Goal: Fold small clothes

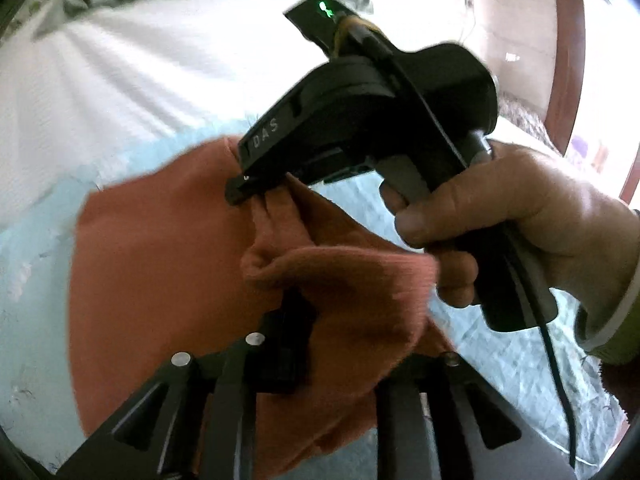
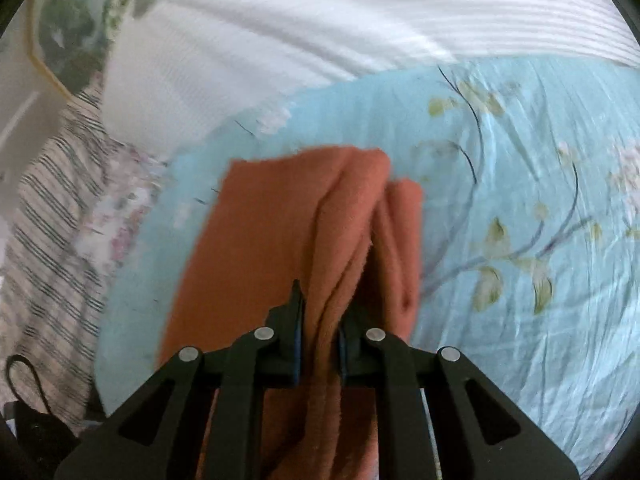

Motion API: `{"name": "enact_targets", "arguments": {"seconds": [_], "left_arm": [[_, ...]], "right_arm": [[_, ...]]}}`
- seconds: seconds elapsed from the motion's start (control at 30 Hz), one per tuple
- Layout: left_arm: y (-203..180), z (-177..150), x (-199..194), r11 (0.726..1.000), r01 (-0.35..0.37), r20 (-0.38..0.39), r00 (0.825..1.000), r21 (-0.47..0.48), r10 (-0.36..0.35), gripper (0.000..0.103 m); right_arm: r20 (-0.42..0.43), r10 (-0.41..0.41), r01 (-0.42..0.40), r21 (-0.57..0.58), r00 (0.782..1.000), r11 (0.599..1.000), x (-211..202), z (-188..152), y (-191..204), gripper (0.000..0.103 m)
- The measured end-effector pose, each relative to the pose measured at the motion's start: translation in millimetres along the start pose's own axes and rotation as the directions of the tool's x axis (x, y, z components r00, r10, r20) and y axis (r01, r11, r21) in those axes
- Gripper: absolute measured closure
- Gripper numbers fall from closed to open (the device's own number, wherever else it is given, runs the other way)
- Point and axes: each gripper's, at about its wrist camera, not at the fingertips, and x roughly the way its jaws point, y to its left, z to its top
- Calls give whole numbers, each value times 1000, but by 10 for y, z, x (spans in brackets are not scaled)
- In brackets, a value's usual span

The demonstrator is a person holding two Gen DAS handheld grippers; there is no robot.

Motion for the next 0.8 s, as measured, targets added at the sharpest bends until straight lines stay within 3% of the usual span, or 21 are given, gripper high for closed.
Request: {"name": "enact_targets", "arguments": {"seconds": [0.07,0.13,0.23,0.3,0.37,0.57,0.73,0.8], "left_arm": [[29,-49,3,1000,17,-25,1000,-21,-17,77],[91,-114,-103,998,46,-24,999,-41,-47,57],[234,-218,-323,997,55,-2,998,-55,-56,36],[371,-313,-516,994,73,8,997,-88,-72,30],[594,-378,-644,986,74,15,997,-150,-73,23],[1337,-609,-718,918,55,-11,998,-392,-65,18],[1857,-701,-525,838,114,-18,989,-534,-146,18],[2023,-667,-354,809,136,-27,983,-573,-184,18]], "right_arm": [[15,-3,3,17,1000,1000,-42,-47,-49,78],[43,-27,27,10,999,1000,-137,-79,-45,73],[72,-66,66,4,995,998,-294,-124,-3,63],[89,-78,78,0,993,997,-376,-174,49,35],[104,-66,68,-10,992,998,-410,-220,113,24],[12,-65,64,37,998,997,-214,-374,43,24],[19,46,-48,127,999,991,-189,-414,-121,24],[21,54,-56,132,998,990,-170,-384,-133,24]]}}
